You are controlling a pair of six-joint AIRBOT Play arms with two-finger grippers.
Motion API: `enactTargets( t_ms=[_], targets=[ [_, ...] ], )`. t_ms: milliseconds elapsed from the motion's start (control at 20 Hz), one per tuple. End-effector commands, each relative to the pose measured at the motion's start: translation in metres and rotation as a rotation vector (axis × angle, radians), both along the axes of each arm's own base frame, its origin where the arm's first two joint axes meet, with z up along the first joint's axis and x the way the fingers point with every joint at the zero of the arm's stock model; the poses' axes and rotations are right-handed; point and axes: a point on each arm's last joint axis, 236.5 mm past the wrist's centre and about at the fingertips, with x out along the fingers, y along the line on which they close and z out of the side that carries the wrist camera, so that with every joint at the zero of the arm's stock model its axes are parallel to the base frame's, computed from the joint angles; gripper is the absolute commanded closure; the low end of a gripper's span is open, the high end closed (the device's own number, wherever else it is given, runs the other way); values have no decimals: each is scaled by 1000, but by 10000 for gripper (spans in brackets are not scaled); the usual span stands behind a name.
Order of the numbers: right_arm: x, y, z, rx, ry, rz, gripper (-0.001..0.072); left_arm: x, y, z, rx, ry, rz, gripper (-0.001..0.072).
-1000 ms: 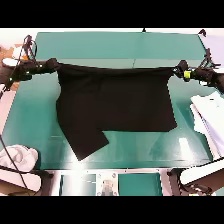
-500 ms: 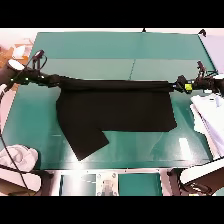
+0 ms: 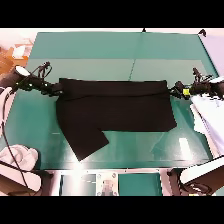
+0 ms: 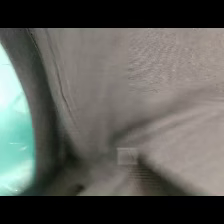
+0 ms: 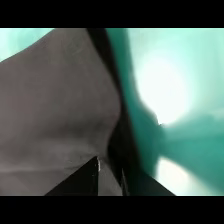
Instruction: Fold the shirts.
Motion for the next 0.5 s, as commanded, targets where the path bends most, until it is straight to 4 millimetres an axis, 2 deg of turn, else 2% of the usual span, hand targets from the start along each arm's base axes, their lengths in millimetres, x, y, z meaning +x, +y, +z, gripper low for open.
enactTargets(
  t_ms=[0,50,100,200,350,450],
  targets=[
    [-14,-2,21,71,58,-12,447,-21,-11,18,-70,123,-12,70],
    [-22,-7,33,92,74,-32,411,-30,-10,27,-93,177,-10,69],
    [-35,-13,43,98,94,-34,411,-43,-8,35,-118,246,-7,70],
    [-71,-23,53,54,154,-27,411,-78,-4,44,-165,393,-9,70],
    [-133,-17,53,35,209,-91,410,-129,-4,52,-176,425,24,70],
    [-178,-5,42,63,252,-194,411,-168,-1,47,-143,412,85,70]
  ],
)
